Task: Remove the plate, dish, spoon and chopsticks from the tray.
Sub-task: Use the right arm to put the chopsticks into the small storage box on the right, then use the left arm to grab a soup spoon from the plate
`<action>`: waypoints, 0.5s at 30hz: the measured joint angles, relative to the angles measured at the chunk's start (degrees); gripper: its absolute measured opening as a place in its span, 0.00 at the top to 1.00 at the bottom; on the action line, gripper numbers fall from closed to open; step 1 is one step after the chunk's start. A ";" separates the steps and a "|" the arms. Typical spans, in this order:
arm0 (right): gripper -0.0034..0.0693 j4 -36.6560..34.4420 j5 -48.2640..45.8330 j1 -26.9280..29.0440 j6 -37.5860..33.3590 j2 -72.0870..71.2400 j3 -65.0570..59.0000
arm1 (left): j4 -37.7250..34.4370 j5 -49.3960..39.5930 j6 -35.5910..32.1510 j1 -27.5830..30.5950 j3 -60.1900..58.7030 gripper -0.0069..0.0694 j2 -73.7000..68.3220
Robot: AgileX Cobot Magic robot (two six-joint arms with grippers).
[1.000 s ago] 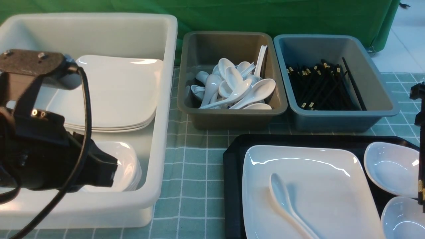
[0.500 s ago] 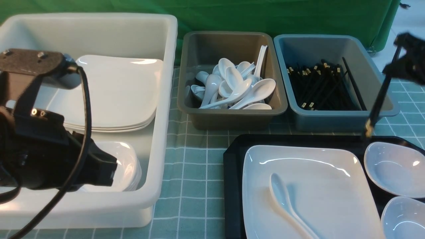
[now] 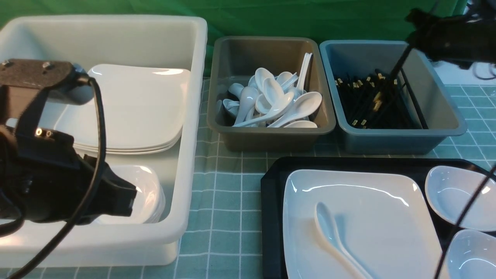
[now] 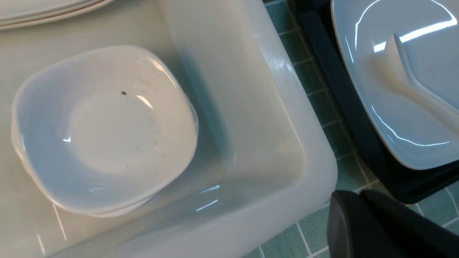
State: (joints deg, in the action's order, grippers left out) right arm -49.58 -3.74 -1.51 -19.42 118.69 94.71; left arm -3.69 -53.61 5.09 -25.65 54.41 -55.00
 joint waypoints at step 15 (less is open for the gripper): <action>0.80 28.07 -40.64 7.42 -0.71 -17.21 0.95 | -6.48 2.45 -0.55 -3.83 0.12 0.90 -8.35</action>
State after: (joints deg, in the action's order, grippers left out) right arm -21.52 -44.38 5.92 -20.13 101.48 95.66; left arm -10.17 -51.17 4.54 -29.48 54.53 -63.35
